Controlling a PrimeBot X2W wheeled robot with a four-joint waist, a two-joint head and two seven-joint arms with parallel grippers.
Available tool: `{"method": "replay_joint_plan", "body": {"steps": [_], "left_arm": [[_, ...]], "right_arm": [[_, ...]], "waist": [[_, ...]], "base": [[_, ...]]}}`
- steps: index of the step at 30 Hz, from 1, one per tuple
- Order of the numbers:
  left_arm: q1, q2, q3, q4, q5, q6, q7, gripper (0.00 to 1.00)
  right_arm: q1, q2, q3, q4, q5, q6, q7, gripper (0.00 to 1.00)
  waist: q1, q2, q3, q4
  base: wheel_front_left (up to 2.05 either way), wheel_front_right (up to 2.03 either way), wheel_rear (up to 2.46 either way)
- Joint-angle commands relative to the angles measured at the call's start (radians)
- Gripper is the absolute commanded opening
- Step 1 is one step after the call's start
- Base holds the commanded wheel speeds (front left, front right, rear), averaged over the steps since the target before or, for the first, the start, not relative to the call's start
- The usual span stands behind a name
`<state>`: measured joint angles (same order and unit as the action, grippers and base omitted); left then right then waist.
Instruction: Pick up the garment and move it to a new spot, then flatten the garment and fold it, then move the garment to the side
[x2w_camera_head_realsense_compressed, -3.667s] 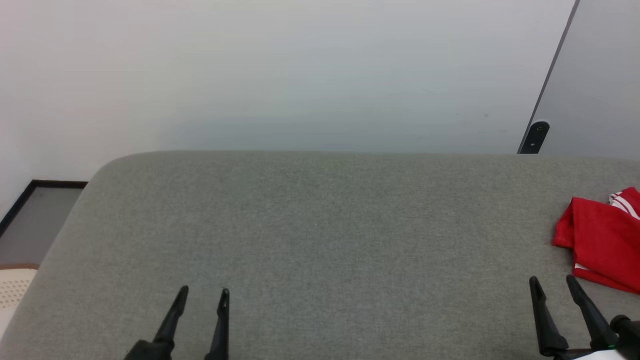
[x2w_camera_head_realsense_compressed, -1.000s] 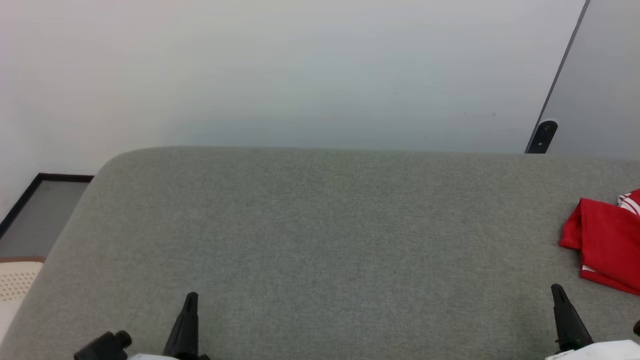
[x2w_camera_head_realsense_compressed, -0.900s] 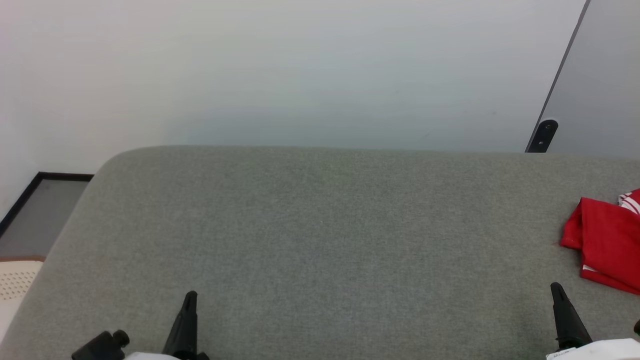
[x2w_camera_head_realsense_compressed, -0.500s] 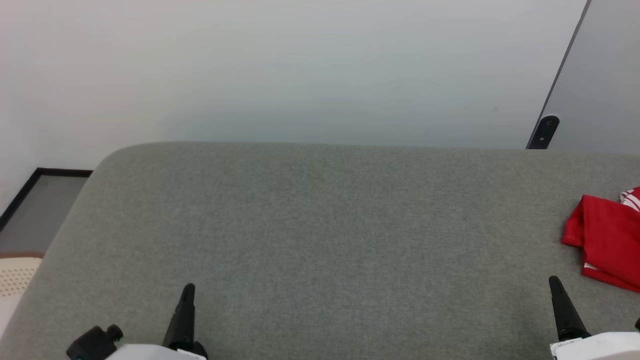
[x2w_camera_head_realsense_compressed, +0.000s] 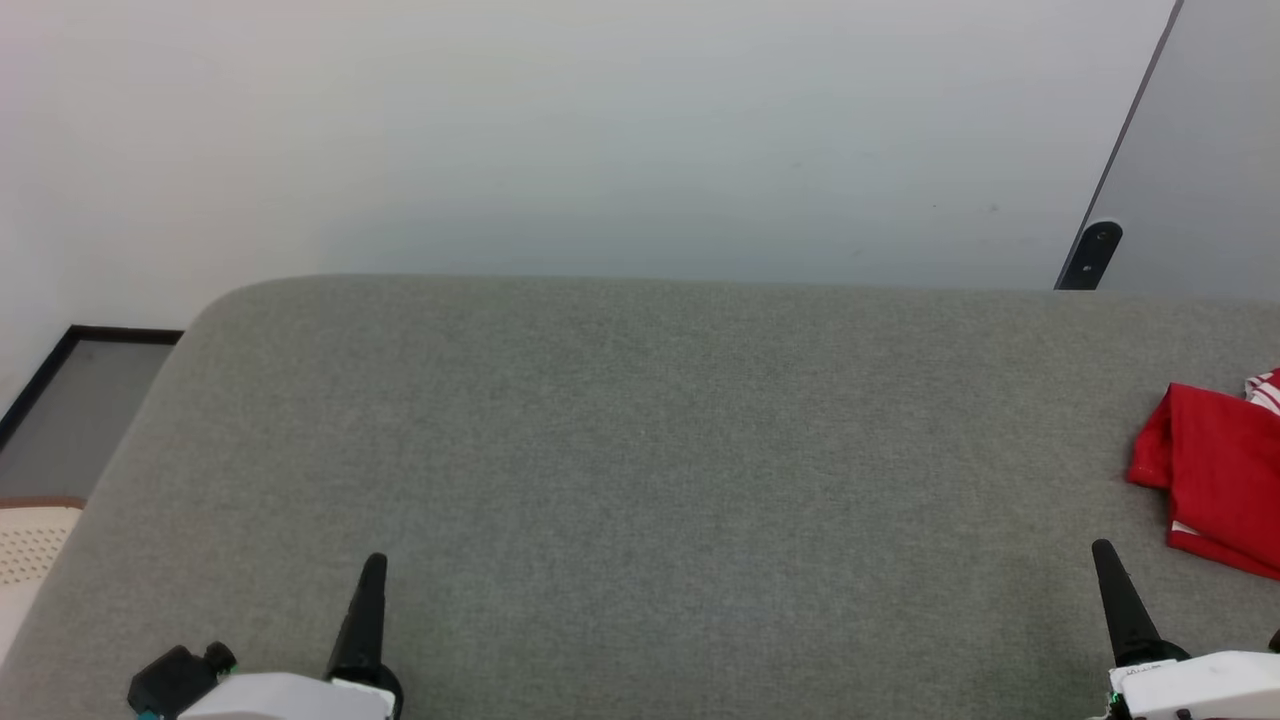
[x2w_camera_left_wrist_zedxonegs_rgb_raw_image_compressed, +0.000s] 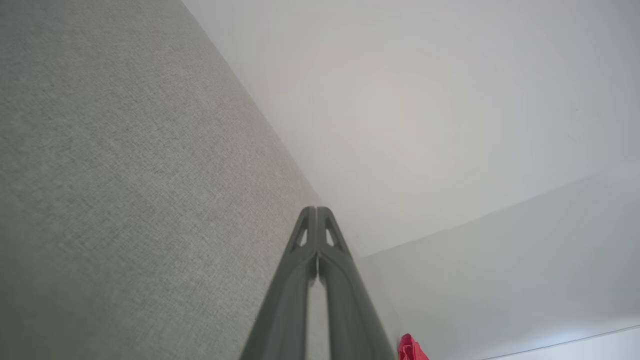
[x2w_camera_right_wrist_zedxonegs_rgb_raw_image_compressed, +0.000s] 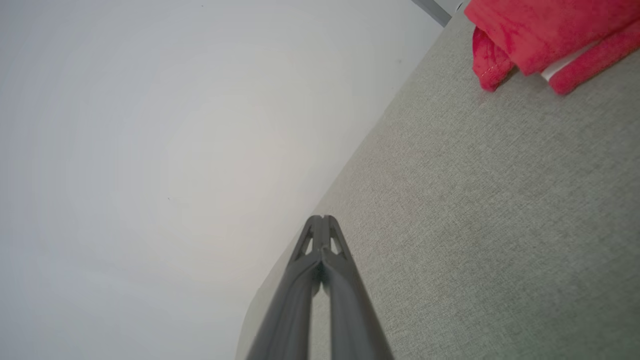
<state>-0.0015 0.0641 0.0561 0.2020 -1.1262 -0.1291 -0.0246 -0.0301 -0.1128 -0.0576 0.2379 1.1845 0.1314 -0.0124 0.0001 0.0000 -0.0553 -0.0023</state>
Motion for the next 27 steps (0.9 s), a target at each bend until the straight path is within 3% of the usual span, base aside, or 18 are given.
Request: {"method": "replay_joint_plan", "body": {"steps": [1, 27], "left_arm": [[-0.026, 0.0, 0.006, -0.006, -0.027, -0.001, 0.008, 0.0], [-0.069, -0.004, 0.03, 0.019, -0.261, -0.002, 0.071, 0.0]], "right_arm": [[-0.024, 0.002, -0.009, -0.006, 0.026, -0.001, 0.006, 0.0], [-0.055, 0.033, -0.034, 0.0, 0.229, -0.001, 0.068, 0.0]], "waist": [[-0.0001, 0.0, 0.002, 0.0], [-0.0001, 0.0, 0.027, 0.001]], "base": [[0.0, 0.0, 0.0], [0.0, 0.0, 0.0]]}}
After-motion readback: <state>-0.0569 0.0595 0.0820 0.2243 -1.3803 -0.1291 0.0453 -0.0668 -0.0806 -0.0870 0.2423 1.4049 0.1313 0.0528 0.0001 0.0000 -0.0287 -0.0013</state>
